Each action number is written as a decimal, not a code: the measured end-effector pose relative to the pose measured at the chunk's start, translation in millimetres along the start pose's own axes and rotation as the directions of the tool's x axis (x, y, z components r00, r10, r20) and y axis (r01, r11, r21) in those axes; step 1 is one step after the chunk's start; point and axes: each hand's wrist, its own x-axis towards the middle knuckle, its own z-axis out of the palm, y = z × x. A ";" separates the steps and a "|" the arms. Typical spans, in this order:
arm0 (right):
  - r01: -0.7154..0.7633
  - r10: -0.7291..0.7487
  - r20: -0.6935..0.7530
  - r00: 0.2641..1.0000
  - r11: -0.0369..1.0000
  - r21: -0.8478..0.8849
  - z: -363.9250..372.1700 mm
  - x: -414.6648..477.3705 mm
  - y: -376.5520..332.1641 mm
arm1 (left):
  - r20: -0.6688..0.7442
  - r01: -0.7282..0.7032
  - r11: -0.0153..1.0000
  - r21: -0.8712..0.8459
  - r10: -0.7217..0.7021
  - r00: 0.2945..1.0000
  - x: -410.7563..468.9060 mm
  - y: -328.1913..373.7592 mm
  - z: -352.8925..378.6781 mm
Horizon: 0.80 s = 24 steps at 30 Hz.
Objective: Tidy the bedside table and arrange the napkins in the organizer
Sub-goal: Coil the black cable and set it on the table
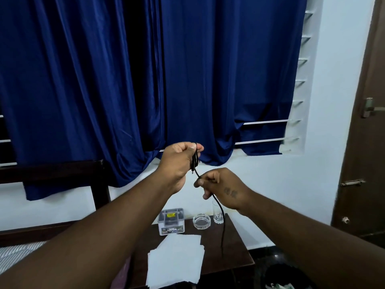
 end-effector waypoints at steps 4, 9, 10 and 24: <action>0.006 -0.003 0.012 1.000 0.967 -0.256 -8.9 -0.5 -21.9 | 0.049 -0.094 0.965 0.243 0.085 0.995 1.0 -8.9 -9.6; 0.058 -0.072 -0.019 0.997 0.911 -0.408 -23.9 5.7 -40.2 | 0.190 -0.154 0.901 0.406 0.082 0.978 -2.0 -13.6 -14.7; 0.058 -0.076 -0.026 0.997 0.899 -0.433 -27.3 6.9 -43.1 | 0.215 -0.154 0.893 0.423 0.066 0.974 -3.6 -12.8 -14.9; 0.135 -0.217 -0.097 0.971 0.838 -0.529 -57.0 17.1 -42.1 | 0.343 -0.073 0.940 0.333 -0.049 0.938 -19.8 -2.3 -16.3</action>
